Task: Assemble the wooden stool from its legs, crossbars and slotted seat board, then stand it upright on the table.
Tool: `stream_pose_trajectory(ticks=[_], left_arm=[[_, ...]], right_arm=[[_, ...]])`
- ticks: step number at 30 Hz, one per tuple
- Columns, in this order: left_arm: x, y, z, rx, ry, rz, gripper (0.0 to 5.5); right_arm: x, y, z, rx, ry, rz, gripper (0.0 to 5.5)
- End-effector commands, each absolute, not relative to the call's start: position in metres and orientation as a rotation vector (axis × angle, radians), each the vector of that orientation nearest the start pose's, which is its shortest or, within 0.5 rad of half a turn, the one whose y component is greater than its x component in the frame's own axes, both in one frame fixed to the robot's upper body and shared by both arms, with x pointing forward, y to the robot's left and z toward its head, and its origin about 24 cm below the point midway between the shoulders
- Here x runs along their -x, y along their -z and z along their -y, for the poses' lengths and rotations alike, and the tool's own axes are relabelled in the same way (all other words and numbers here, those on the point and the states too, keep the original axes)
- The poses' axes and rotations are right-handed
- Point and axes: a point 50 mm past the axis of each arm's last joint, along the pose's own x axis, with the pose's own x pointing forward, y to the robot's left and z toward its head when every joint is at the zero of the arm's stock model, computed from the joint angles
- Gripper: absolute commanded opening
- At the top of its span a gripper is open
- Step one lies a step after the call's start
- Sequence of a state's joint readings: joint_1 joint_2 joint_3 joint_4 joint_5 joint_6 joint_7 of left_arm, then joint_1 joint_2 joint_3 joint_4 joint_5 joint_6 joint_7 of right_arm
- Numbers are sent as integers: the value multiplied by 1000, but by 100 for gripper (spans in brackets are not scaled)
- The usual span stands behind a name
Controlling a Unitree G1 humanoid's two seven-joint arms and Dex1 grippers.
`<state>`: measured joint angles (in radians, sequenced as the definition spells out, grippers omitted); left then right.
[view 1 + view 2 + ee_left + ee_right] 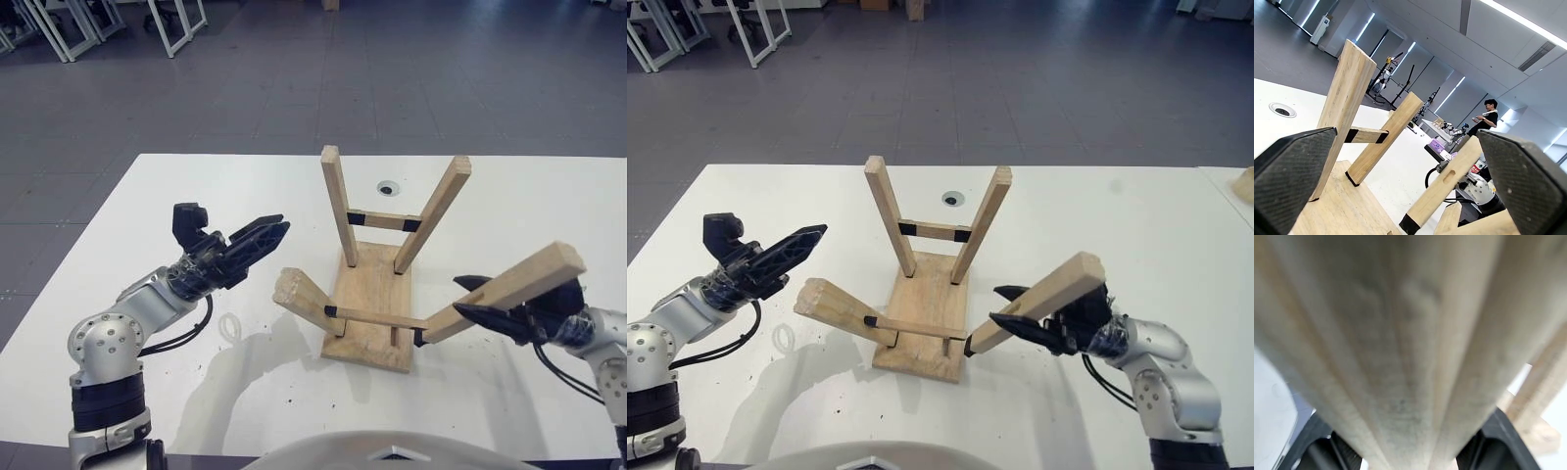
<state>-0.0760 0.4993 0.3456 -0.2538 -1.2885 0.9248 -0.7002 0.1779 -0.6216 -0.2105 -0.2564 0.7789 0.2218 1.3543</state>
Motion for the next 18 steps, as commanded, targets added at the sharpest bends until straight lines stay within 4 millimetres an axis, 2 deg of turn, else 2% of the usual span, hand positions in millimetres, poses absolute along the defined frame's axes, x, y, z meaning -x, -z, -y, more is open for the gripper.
stream_pose_trajectory(ticks=[1, 4, 10, 18], left_arm=[[-224, -133, -204, 766, 1009, -176, 529], [-223, -131, -203, 768, 1009, -185, 529], [-228, -131, -199, 757, 1025, -197, 529], [-228, -131, -198, 754, 1030, -200, 529]], right_arm=[[-183, -113, 222, -77, -1356, 129, 204], [-185, -115, 220, -63, -1369, 156, 204], [-176, -96, 199, -80, -1403, 150, 204], [-173, -81, 201, 6, -1403, 146, 204]])
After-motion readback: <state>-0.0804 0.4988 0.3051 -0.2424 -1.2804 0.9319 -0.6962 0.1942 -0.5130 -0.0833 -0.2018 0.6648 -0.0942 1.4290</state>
